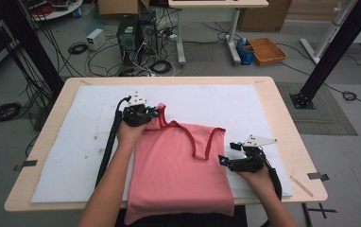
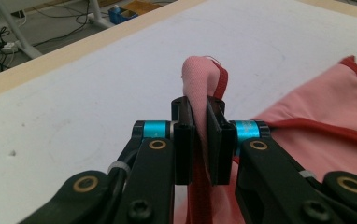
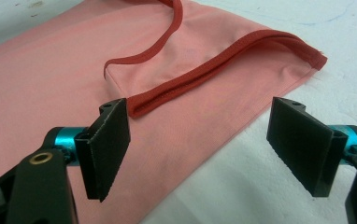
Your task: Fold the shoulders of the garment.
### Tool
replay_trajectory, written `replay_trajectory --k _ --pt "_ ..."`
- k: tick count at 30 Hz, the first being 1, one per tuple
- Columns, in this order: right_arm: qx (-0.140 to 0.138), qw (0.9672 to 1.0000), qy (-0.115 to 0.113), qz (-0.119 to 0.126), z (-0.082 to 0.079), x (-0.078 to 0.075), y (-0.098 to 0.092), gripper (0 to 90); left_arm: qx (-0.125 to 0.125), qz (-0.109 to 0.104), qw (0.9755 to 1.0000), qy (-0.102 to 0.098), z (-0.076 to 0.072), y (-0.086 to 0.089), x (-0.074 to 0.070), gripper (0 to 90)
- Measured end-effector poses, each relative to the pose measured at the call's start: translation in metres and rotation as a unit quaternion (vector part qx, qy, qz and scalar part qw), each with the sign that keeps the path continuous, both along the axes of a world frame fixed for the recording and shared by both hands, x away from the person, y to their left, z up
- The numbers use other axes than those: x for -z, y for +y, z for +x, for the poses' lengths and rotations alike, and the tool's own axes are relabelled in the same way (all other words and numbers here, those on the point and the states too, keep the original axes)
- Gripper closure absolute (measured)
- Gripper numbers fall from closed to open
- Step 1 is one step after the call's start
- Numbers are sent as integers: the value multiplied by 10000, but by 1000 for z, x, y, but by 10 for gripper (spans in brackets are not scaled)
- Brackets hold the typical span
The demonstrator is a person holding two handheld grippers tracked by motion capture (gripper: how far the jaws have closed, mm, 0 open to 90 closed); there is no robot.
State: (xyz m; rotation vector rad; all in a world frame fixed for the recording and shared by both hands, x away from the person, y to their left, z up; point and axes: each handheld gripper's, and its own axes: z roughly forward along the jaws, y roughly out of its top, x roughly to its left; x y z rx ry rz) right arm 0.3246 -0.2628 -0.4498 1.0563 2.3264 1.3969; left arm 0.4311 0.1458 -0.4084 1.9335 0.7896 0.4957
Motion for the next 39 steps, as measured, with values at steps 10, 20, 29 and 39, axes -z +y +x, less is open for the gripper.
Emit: replay_trajectory --k 10,20,29,39 --pt "-20 10000 18 -21 0 0 0 213 -60 66 9999 145 -52 2 25 759" --pt "-22 9999 -20 -108 0 0 2 214 -210 -749 9969 105 -83 30 11 423" --pt "-30 9999 -14 -148 0 0 3 214 89 -669 9972 306 -79 23 14 410" --pt "-34 9999 -15 -146 0 0 3 214 455 -164 9978 445 -85 12 33 624"
